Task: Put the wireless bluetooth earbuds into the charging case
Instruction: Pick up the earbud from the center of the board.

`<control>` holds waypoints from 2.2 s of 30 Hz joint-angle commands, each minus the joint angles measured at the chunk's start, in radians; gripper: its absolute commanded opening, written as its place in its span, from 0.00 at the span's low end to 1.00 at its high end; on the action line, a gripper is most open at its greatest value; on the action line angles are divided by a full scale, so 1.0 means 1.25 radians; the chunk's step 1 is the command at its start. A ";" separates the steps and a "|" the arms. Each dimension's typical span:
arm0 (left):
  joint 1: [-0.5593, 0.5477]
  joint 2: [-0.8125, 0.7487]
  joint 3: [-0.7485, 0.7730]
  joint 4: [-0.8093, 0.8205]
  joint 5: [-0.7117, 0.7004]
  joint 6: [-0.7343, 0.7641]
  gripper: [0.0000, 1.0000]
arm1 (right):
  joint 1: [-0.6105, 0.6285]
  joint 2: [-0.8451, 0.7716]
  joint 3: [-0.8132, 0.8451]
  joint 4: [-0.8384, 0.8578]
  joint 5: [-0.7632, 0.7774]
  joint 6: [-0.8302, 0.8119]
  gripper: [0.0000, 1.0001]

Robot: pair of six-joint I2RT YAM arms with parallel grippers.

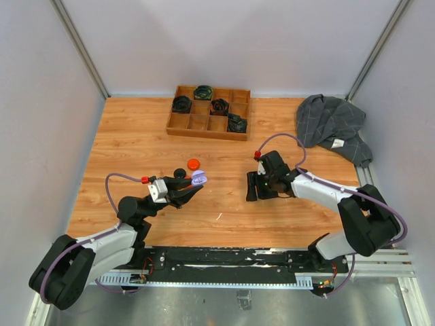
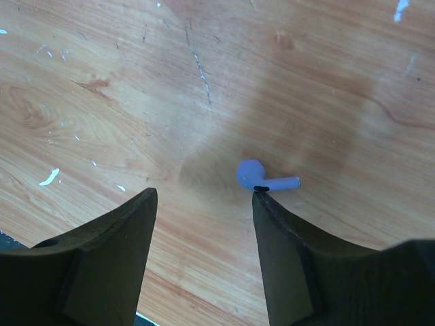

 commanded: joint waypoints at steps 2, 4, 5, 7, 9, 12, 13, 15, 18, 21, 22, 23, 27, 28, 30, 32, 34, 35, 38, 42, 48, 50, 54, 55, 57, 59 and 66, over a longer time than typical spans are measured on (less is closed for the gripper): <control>-0.006 -0.009 -0.024 0.011 -0.001 0.007 0.00 | 0.027 0.035 0.051 -0.004 -0.014 -0.021 0.59; -0.007 -0.011 -0.024 0.009 -0.002 0.007 0.00 | 0.034 0.045 0.066 -0.007 -0.026 -0.021 0.59; -0.007 -0.012 -0.024 0.009 -0.002 0.008 0.00 | 0.039 0.047 0.076 -0.014 -0.028 -0.025 0.59; -0.006 -0.014 -0.024 0.008 -0.003 0.008 0.00 | 0.050 0.048 0.100 -0.044 -0.021 -0.046 0.59; -0.006 -0.015 -0.024 0.006 -0.003 0.008 0.00 | 0.064 0.047 0.131 -0.091 0.000 -0.087 0.59; -0.006 -0.016 -0.024 0.006 -0.003 0.008 0.00 | 0.075 0.049 0.174 -0.162 0.051 -0.178 0.59; -0.007 -0.017 -0.024 0.006 -0.002 0.008 0.00 | 0.074 0.052 0.189 -0.185 0.069 -0.206 0.59; -0.006 -0.019 -0.024 0.005 -0.003 0.008 0.00 | 0.075 0.065 0.220 -0.240 0.101 -0.265 0.59; -0.006 -0.020 -0.024 0.003 -0.003 0.009 0.00 | 0.075 0.095 0.263 -0.315 0.140 -0.345 0.58; -0.006 -0.020 -0.024 0.001 -0.003 0.009 0.00 | 0.075 0.129 0.296 -0.357 0.168 -0.392 0.56; -0.006 -0.020 -0.023 0.002 -0.003 0.009 0.00 | 0.074 0.144 0.307 -0.364 0.171 -0.397 0.56; -0.007 -0.019 -0.024 0.001 -0.003 0.009 0.00 | 0.074 0.156 0.315 -0.367 0.171 -0.399 0.55; -0.007 -0.019 -0.023 0.002 -0.002 0.007 0.00 | 0.075 0.210 0.350 -0.382 0.158 -0.411 0.51; -0.006 -0.019 -0.023 0.001 -0.002 0.007 0.00 | 0.076 0.224 0.360 -0.391 0.165 -0.417 0.50; -0.006 -0.018 -0.023 0.001 -0.001 0.007 0.00 | 0.075 0.251 0.376 -0.406 0.182 -0.425 0.47; -0.007 -0.020 -0.023 0.002 -0.001 0.007 0.00 | 0.075 0.270 0.387 -0.415 0.179 -0.430 0.43; -0.006 -0.019 -0.023 0.002 -0.001 0.007 0.00 | 0.075 0.284 0.395 -0.415 0.172 -0.433 0.41; -0.006 -0.019 -0.023 0.002 -0.001 0.007 0.00 | 0.075 0.290 0.397 -0.415 0.171 -0.434 0.40; -0.006 -0.018 -0.022 0.002 -0.001 0.007 0.00 | 0.076 0.310 0.404 -0.416 0.169 -0.437 0.39; -0.007 -0.014 -0.020 0.002 0.001 0.007 0.00 | 0.076 0.332 0.416 -0.418 0.153 -0.439 0.37; -0.006 -0.011 -0.019 0.002 0.003 0.007 0.00 | 0.078 0.360 0.422 -0.418 0.146 -0.441 0.33; -0.006 -0.011 -0.019 0.000 0.003 0.007 0.00 | 0.078 0.367 0.423 -0.415 0.144 -0.442 0.32; -0.006 -0.013 -0.019 0.000 0.004 0.007 0.00 | 0.078 0.372 0.425 -0.415 0.142 -0.436 0.25; -0.006 -0.014 -0.019 0.000 0.004 0.006 0.00 | 0.078 0.370 0.423 -0.414 0.141 -0.435 0.24; -0.006 -0.014 -0.019 0.000 0.005 0.006 0.00 | 0.078 0.361 0.421 -0.413 0.141 -0.428 0.21; -0.006 -0.017 -0.019 0.000 0.006 0.006 0.00 | 0.080 0.343 0.417 -0.409 0.143 -0.421 0.19; -0.006 -0.024 -0.023 -0.001 0.003 0.008 0.00 | 0.122 0.227 0.398 -0.367 0.153 -0.381 0.15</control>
